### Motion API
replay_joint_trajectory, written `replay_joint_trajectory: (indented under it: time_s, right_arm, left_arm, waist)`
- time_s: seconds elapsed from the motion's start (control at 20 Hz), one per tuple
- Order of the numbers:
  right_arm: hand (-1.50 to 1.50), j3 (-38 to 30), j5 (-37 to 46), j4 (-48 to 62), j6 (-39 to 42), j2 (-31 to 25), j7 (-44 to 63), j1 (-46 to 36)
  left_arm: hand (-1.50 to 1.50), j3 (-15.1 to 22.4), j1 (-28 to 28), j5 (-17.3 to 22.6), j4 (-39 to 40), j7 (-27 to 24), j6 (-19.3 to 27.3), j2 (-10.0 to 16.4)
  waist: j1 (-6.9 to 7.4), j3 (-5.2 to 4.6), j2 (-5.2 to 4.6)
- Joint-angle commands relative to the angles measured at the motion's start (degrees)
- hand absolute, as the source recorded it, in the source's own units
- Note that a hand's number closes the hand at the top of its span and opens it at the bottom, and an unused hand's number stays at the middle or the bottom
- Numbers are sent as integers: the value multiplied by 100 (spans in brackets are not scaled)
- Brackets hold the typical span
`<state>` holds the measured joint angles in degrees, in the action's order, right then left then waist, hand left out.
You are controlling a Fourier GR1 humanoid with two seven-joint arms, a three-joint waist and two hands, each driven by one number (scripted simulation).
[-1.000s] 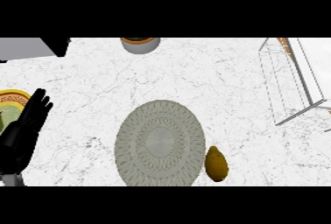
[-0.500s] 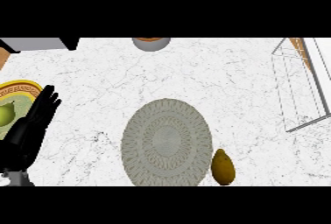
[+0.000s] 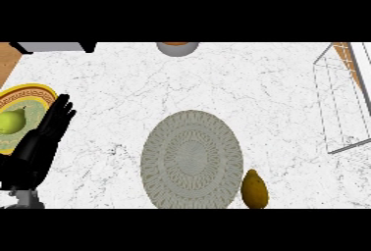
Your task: Pick the croissant from the placemat and place it in the tiered shelf
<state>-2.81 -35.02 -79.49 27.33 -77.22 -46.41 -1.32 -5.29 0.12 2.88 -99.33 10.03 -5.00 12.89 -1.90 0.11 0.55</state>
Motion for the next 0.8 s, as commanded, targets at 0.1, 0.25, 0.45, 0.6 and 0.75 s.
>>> replay_joint_trajectory:
  time_s: [0.1, 0.25, 0.45, 0.6, 0.75]
  right_arm:
    - [150, -935, 1268, 572, -571, -269, -1747, -503]
    - [150, -1027, 1557, 880, -918, -73, -2145, -695]
    - [150, -1081, 1606, 932, -920, 80, -2215, -969]
    - [150, -1133, 1643, 1136, -843, 235, -2553, -1106]
    - [150, -1024, 1464, 799, -461, 296, -2571, -1086]
  left_arm:
    - [0, 66, -202, -31, 95, 33, 9, -44]
    - [0, 336, -289, -204, 20, 63, 107, -237]
    - [0, 153, -520, 44, -43, 345, -86, -38]
    - [0, 320, -728, -273, 193, 260, 163, -218]
    - [0, 268, -357, -165, 194, -30, -14, -181]
  waist:
    - [119, 22, -72]
    - [264, 12, -90]
    - [319, 2, -81]
    - [302, 7, -102]
    - [313, 3, -81]
